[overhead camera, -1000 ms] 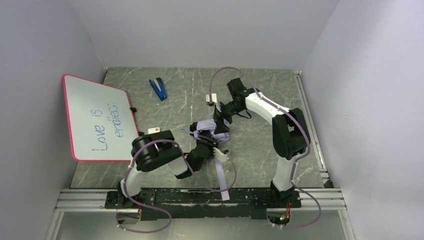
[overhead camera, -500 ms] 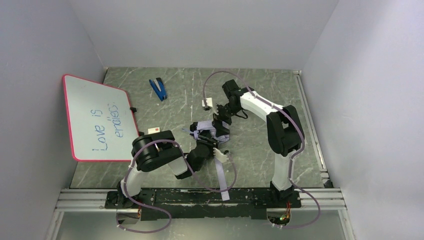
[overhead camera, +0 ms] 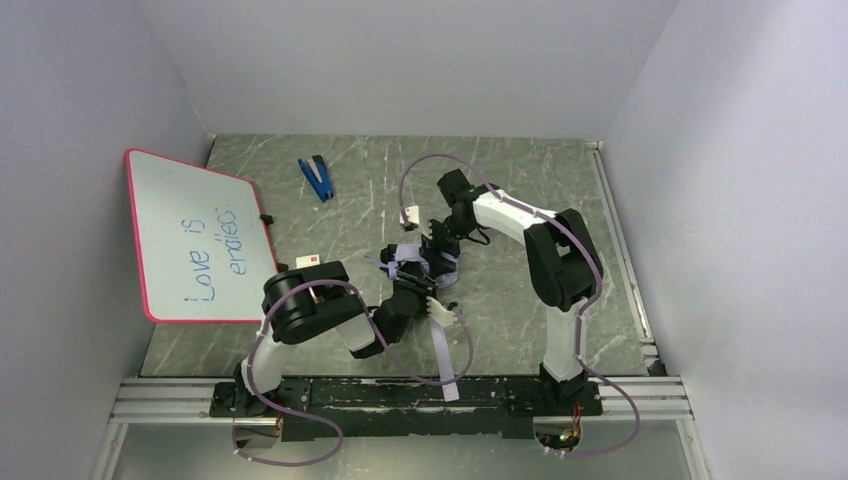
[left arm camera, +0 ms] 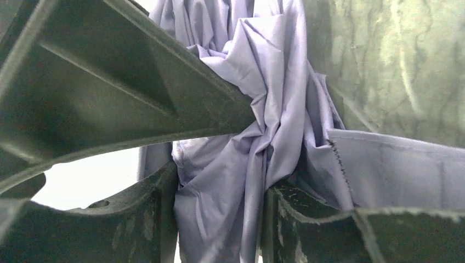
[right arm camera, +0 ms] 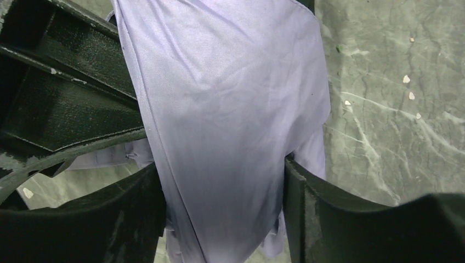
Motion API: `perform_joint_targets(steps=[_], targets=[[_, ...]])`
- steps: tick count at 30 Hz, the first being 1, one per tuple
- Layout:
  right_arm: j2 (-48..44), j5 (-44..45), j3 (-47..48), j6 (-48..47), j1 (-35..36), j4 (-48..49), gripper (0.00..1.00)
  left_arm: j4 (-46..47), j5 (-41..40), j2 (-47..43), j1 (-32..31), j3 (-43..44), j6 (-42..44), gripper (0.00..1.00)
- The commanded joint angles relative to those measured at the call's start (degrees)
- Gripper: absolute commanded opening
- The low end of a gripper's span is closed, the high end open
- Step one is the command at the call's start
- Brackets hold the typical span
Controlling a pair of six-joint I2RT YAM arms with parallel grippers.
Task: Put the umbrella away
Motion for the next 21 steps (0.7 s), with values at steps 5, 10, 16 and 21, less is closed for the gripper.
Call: perform_joint_targets(steps=[5,10,16,21], targets=[[5.0,7.2,-4.3,2.9,0.4,2.2,0.44,-7.2,0.1,-4.8,-0.8,-0.5,-4.8,0.33],[5.0,8.4,-4.6,4.1,0.3,3.8,0.33,-7.3,-0.9,-8.8,-1.7,-1.3,-4.6,0.56],[3.6,9.5,-6.7,5.3,-0.5,7.4,0.26,-10.9,-3.3,-14.7,-4.3,-2.7,-6.7,0.86],[2.9,10.1,-7.5,5.5,-1.4,9.2,0.17,-19.4,-3.2,-22.2,-6.2,-2.6,-12.4,0.97]])
